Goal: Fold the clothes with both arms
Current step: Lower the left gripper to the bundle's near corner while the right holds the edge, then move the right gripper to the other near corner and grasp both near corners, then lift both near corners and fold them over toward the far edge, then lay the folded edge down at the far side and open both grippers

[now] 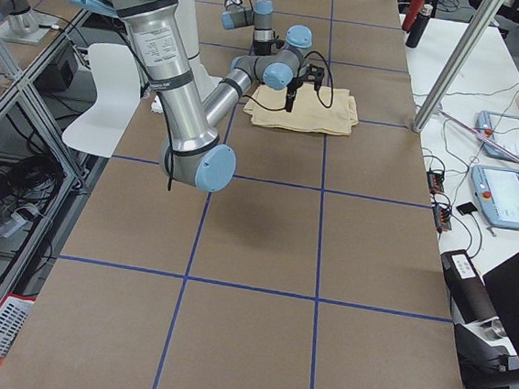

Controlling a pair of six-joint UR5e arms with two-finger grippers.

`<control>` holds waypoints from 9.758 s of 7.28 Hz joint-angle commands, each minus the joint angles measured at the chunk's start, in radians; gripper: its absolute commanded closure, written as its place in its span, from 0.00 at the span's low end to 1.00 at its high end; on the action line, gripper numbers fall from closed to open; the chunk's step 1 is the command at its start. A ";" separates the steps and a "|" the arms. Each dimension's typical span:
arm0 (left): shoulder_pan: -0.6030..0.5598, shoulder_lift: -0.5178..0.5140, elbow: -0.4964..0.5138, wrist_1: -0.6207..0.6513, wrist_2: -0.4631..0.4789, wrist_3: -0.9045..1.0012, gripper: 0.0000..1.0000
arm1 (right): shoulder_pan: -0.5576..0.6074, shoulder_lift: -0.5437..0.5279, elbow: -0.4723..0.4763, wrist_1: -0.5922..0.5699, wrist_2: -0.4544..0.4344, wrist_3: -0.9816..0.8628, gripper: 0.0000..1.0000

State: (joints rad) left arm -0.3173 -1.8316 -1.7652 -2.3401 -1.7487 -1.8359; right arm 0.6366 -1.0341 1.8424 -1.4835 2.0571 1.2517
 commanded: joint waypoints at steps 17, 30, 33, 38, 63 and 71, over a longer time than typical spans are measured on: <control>-0.002 -0.009 -0.040 0.044 -0.012 0.001 1.00 | -0.410 0.055 -0.129 -0.001 -0.393 0.722 0.00; 0.000 -0.011 -0.045 0.042 -0.012 0.001 1.00 | -0.379 0.046 -0.088 -0.014 -0.376 0.724 1.00; 0.001 -0.008 -0.129 0.116 -0.046 0.003 1.00 | -0.376 -0.033 0.033 -0.012 -0.306 0.721 1.00; 0.123 0.002 -0.233 0.131 -0.058 0.012 1.00 | -0.437 -0.063 0.103 -0.014 -0.238 0.721 1.00; -0.413 -0.325 0.375 0.054 -0.276 0.247 1.00 | -0.002 0.394 -0.689 0.301 -0.221 0.442 1.00; -0.509 -0.247 0.279 0.050 -0.320 0.318 0.01 | -0.009 0.393 -0.678 0.296 -0.238 0.194 0.01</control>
State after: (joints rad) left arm -0.8021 -2.1148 -1.4442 -2.2935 -2.0441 -1.5556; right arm 0.6481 -0.6397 1.1538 -1.1825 1.8138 1.5194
